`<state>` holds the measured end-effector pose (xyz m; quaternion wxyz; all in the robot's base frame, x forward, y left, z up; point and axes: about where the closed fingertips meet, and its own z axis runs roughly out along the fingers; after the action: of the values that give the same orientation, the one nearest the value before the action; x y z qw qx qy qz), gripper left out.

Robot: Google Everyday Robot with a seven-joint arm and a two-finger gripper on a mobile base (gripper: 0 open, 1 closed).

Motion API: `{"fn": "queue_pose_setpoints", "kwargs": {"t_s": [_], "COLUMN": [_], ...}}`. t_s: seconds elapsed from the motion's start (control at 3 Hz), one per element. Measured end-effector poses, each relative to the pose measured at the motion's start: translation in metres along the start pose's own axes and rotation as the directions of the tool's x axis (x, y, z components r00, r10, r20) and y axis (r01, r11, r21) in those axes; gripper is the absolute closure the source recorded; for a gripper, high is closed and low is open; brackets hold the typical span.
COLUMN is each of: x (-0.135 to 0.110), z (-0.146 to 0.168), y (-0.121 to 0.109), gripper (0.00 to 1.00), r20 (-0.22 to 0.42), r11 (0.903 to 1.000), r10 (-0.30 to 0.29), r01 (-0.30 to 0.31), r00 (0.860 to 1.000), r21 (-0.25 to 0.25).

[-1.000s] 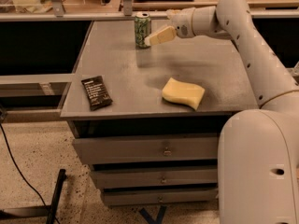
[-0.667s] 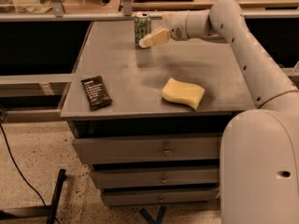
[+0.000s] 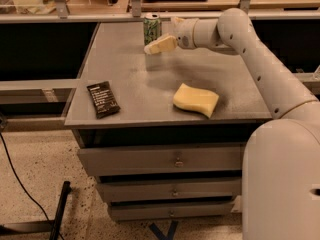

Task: Knock green can over

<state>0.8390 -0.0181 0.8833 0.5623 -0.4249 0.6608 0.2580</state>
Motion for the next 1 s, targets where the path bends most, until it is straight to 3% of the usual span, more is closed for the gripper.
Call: {"fn": "queue_pose_setpoints", "kwargs": {"t_s": [0.67,1.0], "x": [0.019,0.017], "z": [0.016,0.023], "y": [-0.019,-0.022], "gripper": [0.00,0.00], "r20": [0.039,0.051], "r11": [0.9986,0.9988], "r10": [0.005,0.002], "r01": [-0.007,-0.004], "r00": [0.999,0.999], "r21": [0.052,0.048]}}
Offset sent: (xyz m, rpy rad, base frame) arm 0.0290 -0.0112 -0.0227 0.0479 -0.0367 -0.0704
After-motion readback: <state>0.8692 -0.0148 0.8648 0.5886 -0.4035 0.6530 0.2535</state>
